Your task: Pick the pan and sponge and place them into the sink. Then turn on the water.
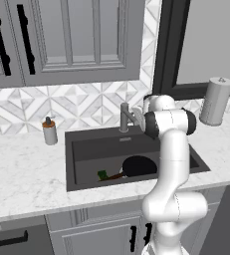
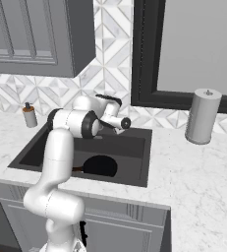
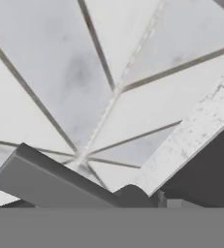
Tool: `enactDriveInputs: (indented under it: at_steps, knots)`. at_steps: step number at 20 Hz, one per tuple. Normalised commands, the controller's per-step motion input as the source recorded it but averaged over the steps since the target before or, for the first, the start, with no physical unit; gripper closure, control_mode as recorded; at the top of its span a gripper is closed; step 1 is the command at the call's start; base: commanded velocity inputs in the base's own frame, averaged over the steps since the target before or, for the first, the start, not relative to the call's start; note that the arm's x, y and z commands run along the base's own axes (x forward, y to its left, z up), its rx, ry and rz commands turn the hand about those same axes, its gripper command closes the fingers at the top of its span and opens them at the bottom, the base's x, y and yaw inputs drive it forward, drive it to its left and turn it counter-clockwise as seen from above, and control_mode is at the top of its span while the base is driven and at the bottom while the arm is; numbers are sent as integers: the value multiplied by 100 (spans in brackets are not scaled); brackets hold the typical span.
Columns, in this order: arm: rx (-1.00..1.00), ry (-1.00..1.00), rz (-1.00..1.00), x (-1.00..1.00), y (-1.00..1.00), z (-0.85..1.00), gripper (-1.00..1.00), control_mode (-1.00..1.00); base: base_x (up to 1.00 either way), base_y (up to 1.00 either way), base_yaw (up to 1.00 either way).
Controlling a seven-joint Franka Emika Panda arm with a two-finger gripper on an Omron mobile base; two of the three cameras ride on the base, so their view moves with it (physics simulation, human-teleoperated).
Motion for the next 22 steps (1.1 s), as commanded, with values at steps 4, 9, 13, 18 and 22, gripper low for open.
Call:
enactDriveInputs:
  at_steps: [4,9,13,18,22]
  knots:
    - [10,14,-23,3,-18,0,100,-100,0,0,0]
    - [12,14,-8,19,-4,-5,100,-100,0,0,0]
    - [19,9,0,29,-5,-15,100,-100,0,0,0]
    - [7,4,0,8,-5,-13,100,-100,0,0,0]
    - [0,0,0,0,0,0,100,-100,0,0,0]
